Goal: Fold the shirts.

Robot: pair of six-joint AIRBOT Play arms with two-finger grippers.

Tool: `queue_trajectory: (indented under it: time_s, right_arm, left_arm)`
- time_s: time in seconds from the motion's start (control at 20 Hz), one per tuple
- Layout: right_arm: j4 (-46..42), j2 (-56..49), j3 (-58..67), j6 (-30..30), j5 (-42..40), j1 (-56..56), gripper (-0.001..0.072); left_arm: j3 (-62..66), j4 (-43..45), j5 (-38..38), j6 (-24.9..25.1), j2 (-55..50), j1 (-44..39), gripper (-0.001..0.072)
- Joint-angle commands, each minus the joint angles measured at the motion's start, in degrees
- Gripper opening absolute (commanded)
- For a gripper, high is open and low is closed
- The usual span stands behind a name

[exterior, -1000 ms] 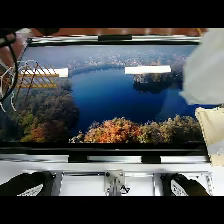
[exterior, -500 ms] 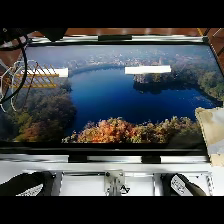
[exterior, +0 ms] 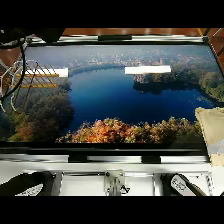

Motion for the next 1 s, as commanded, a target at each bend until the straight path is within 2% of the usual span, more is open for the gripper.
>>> queue_trajectory:
  time_s: [0.0,0.25,0.7,0.95]
  right_arm:
    - [-0.87,-0.66,0.02,1.68,-1.51,-1.68,0.0069]
    - [0.11,-1.14,0.02,2.89,1.46,-6.99,0.0069]
    - [0.63,-1.88,0.02,7.02,-0.35,-18.58,0.0069]
    - [8.31,-4.61,0.02,5.66,0.59,-25.77,0.0069]
  left_arm:
    - [0.00,0.07,-1.62,-0.26,-0.04,0.57,0.0532]
    - [0.00,0.07,-3.48,-0.28,-0.04,0.57,0.0532]
    - [0.00,0.04,-3.74,-0.46,-0.02,0.57,0.0532]
    - [0.00,0.00,-8.44,-0.48,0.24,0.55,0.0533]
